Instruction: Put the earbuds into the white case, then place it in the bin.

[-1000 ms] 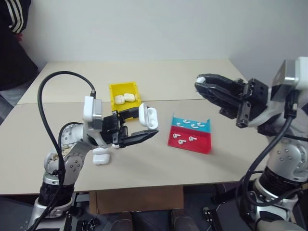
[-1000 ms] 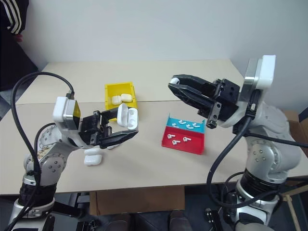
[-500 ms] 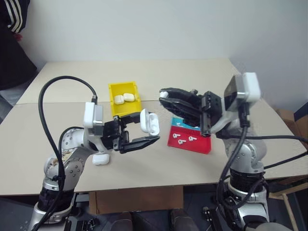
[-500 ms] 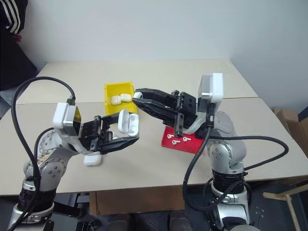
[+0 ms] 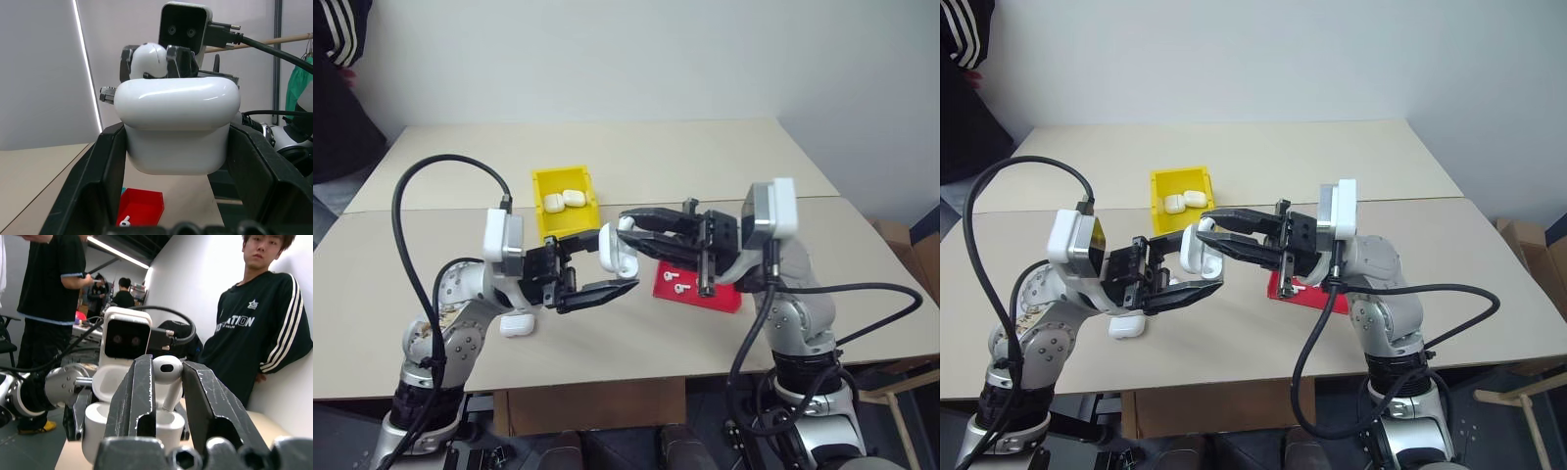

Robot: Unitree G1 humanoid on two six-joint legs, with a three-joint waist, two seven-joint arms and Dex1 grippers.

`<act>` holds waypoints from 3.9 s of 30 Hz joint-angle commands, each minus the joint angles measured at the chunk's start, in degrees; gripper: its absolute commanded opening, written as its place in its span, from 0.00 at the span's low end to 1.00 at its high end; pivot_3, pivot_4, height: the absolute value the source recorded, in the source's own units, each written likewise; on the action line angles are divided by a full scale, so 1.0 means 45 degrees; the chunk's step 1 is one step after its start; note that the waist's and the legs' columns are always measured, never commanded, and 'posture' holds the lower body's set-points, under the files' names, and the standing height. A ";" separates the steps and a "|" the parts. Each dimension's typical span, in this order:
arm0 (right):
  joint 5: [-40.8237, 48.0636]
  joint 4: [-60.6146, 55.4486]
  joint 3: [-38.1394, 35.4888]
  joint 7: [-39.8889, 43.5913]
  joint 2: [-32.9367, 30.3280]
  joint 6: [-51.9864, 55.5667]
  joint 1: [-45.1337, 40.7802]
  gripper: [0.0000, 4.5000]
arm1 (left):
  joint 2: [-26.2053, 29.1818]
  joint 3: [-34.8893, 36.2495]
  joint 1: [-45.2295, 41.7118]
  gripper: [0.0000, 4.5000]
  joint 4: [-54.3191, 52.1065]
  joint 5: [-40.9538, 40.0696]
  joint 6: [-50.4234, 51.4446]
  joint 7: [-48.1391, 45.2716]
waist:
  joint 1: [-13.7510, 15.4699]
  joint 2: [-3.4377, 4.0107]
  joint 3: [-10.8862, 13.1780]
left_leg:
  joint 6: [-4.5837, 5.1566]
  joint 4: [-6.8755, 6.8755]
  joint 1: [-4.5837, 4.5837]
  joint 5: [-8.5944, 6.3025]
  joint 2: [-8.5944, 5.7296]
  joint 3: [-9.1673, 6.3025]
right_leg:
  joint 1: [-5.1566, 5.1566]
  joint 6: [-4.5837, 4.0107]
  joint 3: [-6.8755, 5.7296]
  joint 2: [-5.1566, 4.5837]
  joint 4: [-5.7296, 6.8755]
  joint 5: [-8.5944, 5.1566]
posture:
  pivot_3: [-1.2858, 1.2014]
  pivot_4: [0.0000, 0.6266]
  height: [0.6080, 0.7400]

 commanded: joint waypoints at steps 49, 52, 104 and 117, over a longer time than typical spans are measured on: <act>-0.7199 0.7164 0.4636 0.2279 -0.7763 0.1854 -0.5776 0.36 | 0.2000 0.1096 0.2664 0.62 0.0677 0.2094 -0.2504 -0.1999 | -0.0053 0.0017 0.0018 | 0.0001 -0.0017 -0.0005 0.0000 0.0003 0.0048 | -0.0038 -0.0049 0.0025 -0.0009 -0.0015 -0.0066 | 0.52 0.24 1.00; -0.8554 1.0049 0.5762 0.2903 -0.6641 0.1103 -0.7477 0.36 | 0.1867 0.1011 0.2649 0.62 0.0653 0.2156 -0.2542 -0.1785 | -0.0073 0.0017 0.0019 | 0.0001 -0.0018 -0.0007 -0.0001 0.0005 0.0050 | -0.0041 0.0003 0.0026 -0.0007 -0.0014 -0.0029 | 0.52 0.24 1.00; -1.3781 2.0415 0.5863 -0.0412 -0.3284 -0.5419 -0.9942 0.47 | 0.1945 0.0964 0.3165 0.62 -0.0167 0.2354 -0.2147 -0.0681 | -0.0329 0.0045 0.0037 | 0.0002 -0.0031 -0.0007 -0.0002 0.0002 0.0039 | -0.0042 -0.0078 0.0018 -0.0008 0.0006 0.0019 | 0.52 0.24 1.00; -1.4137 2.0636 0.5761 -0.0616 -0.3077 -0.5401 -0.9807 0.47 | 0.2013 0.1016 0.3417 0.62 -0.0356 0.2457 -0.2231 -0.0549 | -0.0341 0.0046 0.0038 | 0.0002 -0.0031 -0.0006 -0.0002 0.0002 0.0038 | -0.0042 -0.0078 0.0018 -0.0008 0.0007 0.0020 | 0.52 0.24 1.00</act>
